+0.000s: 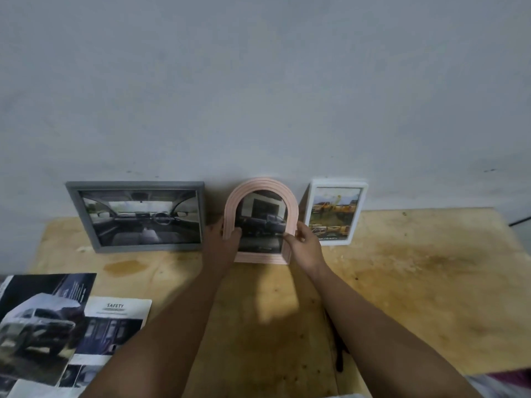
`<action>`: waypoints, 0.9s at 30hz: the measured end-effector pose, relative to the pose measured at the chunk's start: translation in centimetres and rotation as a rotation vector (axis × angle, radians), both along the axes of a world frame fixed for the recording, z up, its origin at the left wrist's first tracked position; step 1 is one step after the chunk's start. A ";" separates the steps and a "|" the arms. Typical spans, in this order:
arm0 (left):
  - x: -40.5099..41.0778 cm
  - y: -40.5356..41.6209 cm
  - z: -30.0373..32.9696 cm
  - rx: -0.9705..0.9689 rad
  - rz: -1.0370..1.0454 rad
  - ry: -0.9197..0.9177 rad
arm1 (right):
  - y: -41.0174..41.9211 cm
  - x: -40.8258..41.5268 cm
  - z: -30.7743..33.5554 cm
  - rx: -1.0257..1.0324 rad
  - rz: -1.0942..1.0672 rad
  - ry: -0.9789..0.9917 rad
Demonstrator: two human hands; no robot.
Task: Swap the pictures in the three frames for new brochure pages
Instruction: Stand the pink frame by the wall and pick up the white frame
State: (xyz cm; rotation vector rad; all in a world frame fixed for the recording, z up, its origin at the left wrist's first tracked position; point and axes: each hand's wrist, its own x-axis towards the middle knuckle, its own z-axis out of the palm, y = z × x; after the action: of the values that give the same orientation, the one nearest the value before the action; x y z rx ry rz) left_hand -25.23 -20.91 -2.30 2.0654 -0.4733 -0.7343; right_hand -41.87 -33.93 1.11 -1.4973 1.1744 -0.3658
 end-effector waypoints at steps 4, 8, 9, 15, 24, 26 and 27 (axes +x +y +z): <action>0.2 -1.5 -0.1 -0.030 0.037 -0.004 | -0.7 0.4 0.5 0.104 0.050 -0.060; 0.2 -1.8 -0.9 -0.030 0.075 0.031 | -1.1 0.1 -0.6 0.171 0.046 -0.087; 0.2 -2.0 -1.2 -0.048 0.089 0.041 | -1.2 -0.1 -0.8 0.171 0.043 -0.086; -3.7 -2.4 -0.3 -0.051 0.359 -0.049 | -0.4 -0.3 -1.0 0.092 -0.056 -0.082; -13.8 -8.6 -0.1 -0.132 -0.217 0.260 | -5.9 -8.8 -2.0 -0.160 -0.437 0.114; -14.9 -11.4 0.2 -0.130 -0.217 0.234 | -8.6 -10.1 -1.6 -0.164 -0.462 0.125; -15.4 -12.6 -0.2 -0.100 -0.205 0.212 | -10.0 -10.3 -1.5 -0.158 -0.463 0.133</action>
State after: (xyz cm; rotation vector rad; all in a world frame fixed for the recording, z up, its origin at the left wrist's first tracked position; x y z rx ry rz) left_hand -40.67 -33.51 -2.47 1.8390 -0.5941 -1.0180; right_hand -52.20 -43.90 -0.35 -1.3891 1.6334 -0.6927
